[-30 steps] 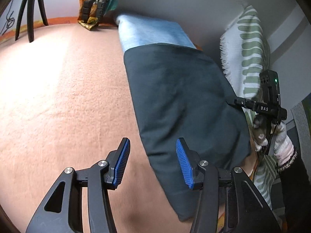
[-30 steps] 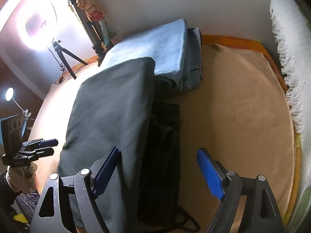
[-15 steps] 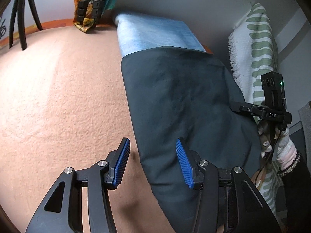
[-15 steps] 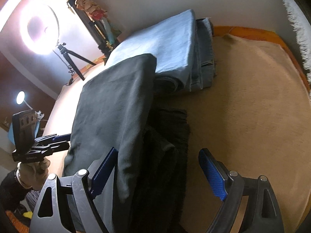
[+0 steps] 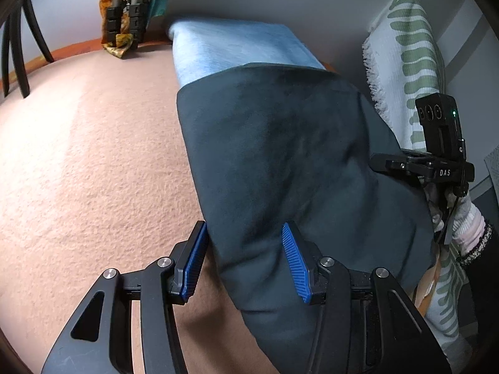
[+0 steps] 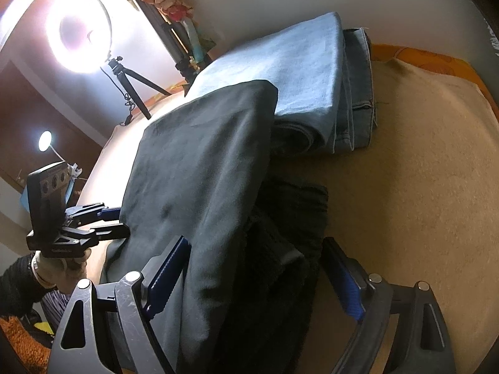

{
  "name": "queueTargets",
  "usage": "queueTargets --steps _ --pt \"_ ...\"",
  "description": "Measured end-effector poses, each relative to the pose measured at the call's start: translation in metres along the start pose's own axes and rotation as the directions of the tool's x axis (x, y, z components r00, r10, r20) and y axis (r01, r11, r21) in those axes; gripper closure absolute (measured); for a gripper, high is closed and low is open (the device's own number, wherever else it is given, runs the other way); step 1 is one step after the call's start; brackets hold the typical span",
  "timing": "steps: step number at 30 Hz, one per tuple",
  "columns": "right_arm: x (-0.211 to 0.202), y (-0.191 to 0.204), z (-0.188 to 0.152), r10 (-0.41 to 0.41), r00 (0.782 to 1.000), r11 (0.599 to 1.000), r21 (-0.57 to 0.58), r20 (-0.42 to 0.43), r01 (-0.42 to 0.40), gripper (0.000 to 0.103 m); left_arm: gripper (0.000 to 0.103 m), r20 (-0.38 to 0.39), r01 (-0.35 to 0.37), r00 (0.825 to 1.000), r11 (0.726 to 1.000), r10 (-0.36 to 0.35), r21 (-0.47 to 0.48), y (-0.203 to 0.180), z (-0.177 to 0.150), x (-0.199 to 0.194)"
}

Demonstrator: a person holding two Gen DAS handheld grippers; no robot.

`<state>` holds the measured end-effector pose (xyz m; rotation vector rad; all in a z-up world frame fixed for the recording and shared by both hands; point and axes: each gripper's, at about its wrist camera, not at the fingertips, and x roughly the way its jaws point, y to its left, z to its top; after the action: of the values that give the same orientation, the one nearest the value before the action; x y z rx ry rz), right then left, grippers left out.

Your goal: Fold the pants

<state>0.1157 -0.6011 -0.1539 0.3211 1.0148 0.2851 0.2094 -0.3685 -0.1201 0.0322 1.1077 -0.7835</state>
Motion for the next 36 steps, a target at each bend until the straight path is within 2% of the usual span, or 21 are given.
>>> queueTargets --steps 5,7,9,12,14,15,17,22,27,36 --pt "-0.002 -0.002 -0.003 -0.004 1.000 1.000 0.005 0.013 0.003 0.030 0.055 0.010 0.011 1.000 1.000 -0.011 -0.004 -0.001 0.003 0.003" --pt "-0.003 -0.003 -0.004 0.006 1.000 1.000 0.022 0.021 -0.006 0.039 0.055 0.024 0.042 0.999 0.998 -0.041 -0.036 0.005 0.003 0.003" --pt "-0.003 -0.002 -0.006 0.001 1.000 1.000 0.021 0.024 -0.002 0.043 0.055 0.045 0.072 0.997 0.994 -0.068 -0.084 0.011 0.006 0.005" --pt "-0.007 0.004 -0.008 -0.024 0.999 1.000 0.011 0.036 0.024 0.055 0.056 0.064 0.072 0.996 0.993 -0.066 -0.090 0.010 0.008 0.007" --pt "-0.015 0.010 -0.009 -0.036 0.998 0.999 0.004 0.051 0.036 0.065 0.075 0.072 0.079 0.995 0.993 -0.073 -0.089 0.008 0.007 0.010" --pt "-0.018 0.013 -0.009 -0.044 0.997 0.999 -0.003 0.058 0.044 0.068 0.076 0.077 0.078 0.994 0.993 -0.071 -0.088 0.008 0.008 0.010" --pt "-0.026 0.025 -0.010 -0.070 0.995 0.997 -0.030 0.073 0.073 0.074 0.089 0.091 0.082 0.993 0.993 -0.075 -0.083 0.006 0.007 0.009" --pt "-0.032 0.045 -0.011 -0.151 0.984 0.985 -0.072 0.090 0.158 0.078 0.094 0.122 0.097 0.989 0.993 -0.088 -0.073 0.002 0.008 0.001" --pt "-0.044 0.068 -0.012 -0.218 0.968 0.968 -0.099 0.125 0.231 0.081 0.095 0.181 0.123 0.977 0.992 -0.114 -0.036 -0.006 0.013 -0.024" --pt "-0.091 0.118 -0.002 -0.237 0.937 0.947 -0.157 0.255 0.282 0.082 0.096 0.277 0.169 0.946 0.985 -0.170 0.027 -0.023 0.029 -0.068"
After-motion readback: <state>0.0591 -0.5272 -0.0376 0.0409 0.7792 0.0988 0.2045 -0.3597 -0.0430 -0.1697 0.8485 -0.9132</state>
